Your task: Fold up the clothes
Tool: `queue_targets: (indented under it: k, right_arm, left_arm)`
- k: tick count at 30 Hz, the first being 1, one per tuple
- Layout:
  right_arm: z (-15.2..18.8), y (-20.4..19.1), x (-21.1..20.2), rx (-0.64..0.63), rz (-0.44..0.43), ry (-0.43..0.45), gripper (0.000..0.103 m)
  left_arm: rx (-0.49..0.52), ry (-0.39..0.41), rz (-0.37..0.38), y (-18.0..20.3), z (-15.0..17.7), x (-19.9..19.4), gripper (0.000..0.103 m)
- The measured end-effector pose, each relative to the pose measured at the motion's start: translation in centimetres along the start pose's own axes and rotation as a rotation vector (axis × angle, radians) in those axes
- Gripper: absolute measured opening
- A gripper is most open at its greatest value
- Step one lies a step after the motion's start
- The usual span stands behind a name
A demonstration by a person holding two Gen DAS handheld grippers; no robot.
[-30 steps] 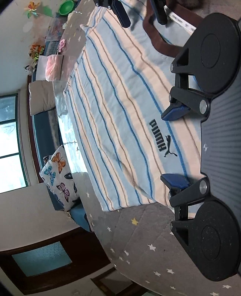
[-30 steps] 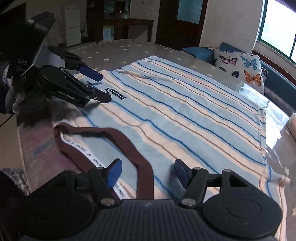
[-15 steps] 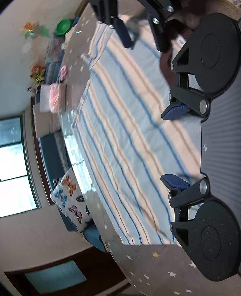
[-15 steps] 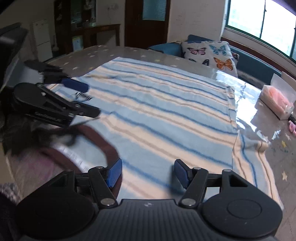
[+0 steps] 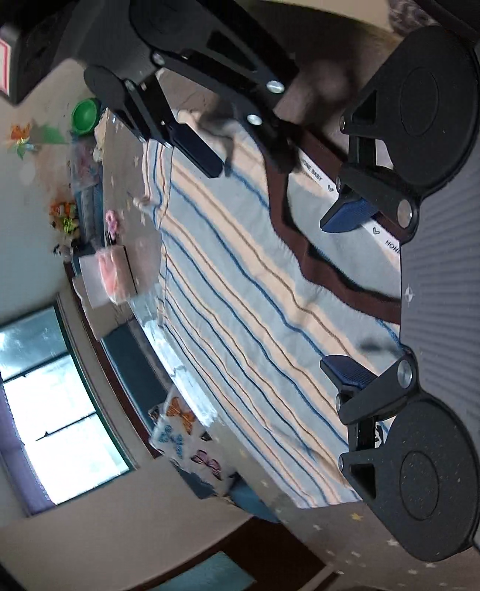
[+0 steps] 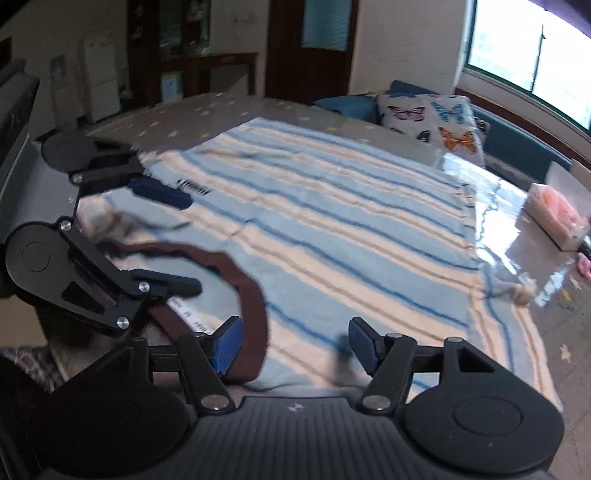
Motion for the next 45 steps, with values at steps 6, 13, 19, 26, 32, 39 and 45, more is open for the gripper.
queue_targets:
  k: [6,13,19,26,32,39,45]
  right_arm:
    - [0.7,0.3,-1.0,-0.008,-0.012,0.002,0.065]
    - [0.9,3.6,-2.3,0.165,0.030,0.027,0.064]
    - [1.8,6.1,-2.1,0.232,0.118,0.010,0.059]
    - [4.1,5.6,-1.6,0.154,0.192,-0.048,0.054]
    - [3.9,7.3,-2.8,0.242,0.182,-0.029,0.056]
    - [4.8,13.1,-2.0,0.390,0.356,-0.037,0.055]
    - [6.7,17.1,-0.6,0.504,0.467,-0.099,0.055]
  left_arm:
    - [-0.018,0.017,0.014,-0.5,-0.4,-0.6,0.077]
    - [-0.083,0.063,0.016,-1.7,-2.4,-0.4,0.078]
    - [-0.104,0.099,0.034,-1.3,-4.5,0.9,0.078]
    - [-0.091,0.088,0.080,0.4,-5.6,2.7,0.080]
    - [-0.048,0.047,0.121,2.4,-4.7,3.9,0.080]
    - [-0.067,0.042,0.128,2.5,-4.1,4.1,0.082]
    - [-0.076,0.042,0.128,2.6,-4.1,4.0,0.082]
Point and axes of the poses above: each gripper's, at about its wrist camera, not at the fingertips, and x roughly the way its jaws point, y to its right, z to its underside, the point moved 6 cm from there along x, roughly the way its jaws point, and after that the axes turned 15 degrees about z, right-handed, at the moved point
